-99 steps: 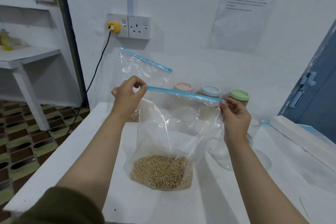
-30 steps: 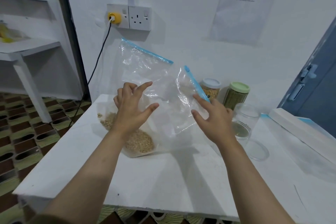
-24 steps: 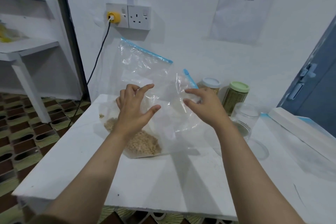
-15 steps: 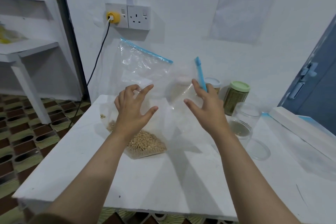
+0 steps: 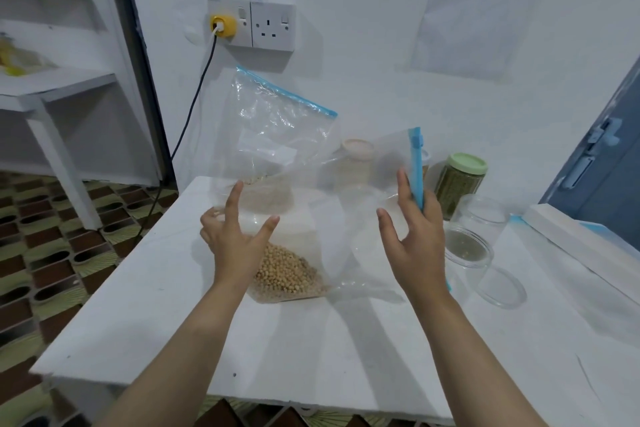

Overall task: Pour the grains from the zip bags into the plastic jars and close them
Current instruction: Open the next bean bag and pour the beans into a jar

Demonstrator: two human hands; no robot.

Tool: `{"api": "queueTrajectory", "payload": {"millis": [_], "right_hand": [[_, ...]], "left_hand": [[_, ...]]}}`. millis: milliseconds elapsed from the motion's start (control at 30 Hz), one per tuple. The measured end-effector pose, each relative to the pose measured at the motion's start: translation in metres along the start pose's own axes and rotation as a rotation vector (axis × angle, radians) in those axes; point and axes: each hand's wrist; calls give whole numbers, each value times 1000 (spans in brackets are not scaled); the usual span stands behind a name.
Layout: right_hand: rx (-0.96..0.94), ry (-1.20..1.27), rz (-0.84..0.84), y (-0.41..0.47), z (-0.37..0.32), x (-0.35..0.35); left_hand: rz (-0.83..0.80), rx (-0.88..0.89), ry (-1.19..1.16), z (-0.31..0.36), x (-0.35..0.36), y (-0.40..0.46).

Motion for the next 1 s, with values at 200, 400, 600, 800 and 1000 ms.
{"api": "queueTrajectory", "payload": {"millis": [200, 400, 600, 800, 1000], "right_hand": [[47, 25, -11, 2, 1, 0], [75, 30, -1, 7, -1, 0], [103, 39, 6, 7, 1, 1], [110, 38, 6, 10, 3, 3], [118, 35, 40, 12, 6, -8]], "left_hand": [[-39, 105, -119, 3, -13, 14], [-96, 145, -216, 7, -17, 16], [-104, 126, -200, -12, -11, 5], [-127, 123, -177, -7, -5, 8], [-102, 156, -120, 10, 6, 20]]}}
Point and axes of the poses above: each hand's wrist, its own y-axis towards the middle knuckle, its own x-axis out of the palm, z = x × y, and after that the axes turned 9 degrees about -z, right-handed
